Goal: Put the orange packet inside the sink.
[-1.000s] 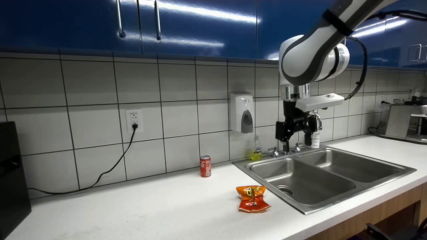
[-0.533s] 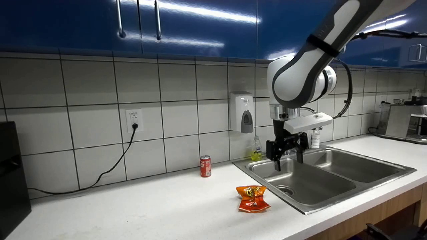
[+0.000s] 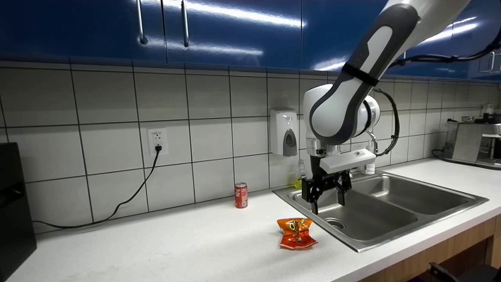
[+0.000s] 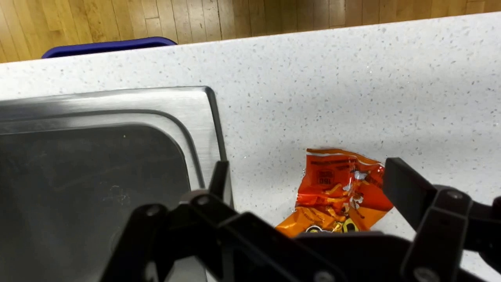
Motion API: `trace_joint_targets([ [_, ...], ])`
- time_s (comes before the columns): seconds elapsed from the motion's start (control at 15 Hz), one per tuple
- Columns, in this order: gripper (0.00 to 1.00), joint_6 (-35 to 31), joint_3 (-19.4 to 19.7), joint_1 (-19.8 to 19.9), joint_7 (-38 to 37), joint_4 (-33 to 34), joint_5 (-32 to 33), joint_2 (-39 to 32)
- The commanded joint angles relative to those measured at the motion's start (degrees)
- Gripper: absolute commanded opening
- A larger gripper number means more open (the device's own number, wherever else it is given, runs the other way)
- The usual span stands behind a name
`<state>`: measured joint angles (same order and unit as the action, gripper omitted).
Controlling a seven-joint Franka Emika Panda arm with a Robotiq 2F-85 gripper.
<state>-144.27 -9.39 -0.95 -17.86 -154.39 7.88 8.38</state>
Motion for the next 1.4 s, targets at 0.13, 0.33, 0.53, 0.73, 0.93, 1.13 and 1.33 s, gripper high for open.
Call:
trace_joint_targets([
  [0.13, 1.0, -2.5, 0.5, -1.3, -3.7, 4.3, 1.2, -7.3],
  [0.33, 1.0, -3.7, 1.0, -2.2, -4.4, 6.3, 1.2, -10.6],
  [0.53, 1.0, -4.5, 1.9, -3.2, -4.6, 8.2, 1.1, -13.6],
  [0.73, 1.0, -5.3, 2.7, -4.4, -4.2, 9.6, 0.4, -16.2],
  [0.93, 1.0, -6.1, 3.6, -5.5, -4.0, 11.1, 0.0, -18.9],
  [1.13, 1.0, -7.2, 4.6, -6.6, -4.0, 12.3, 0.0, -21.2],
  [1.33, 1.0, -7.6, 5.4, -7.6, -3.7, 13.6, -0.4, -23.1],
])
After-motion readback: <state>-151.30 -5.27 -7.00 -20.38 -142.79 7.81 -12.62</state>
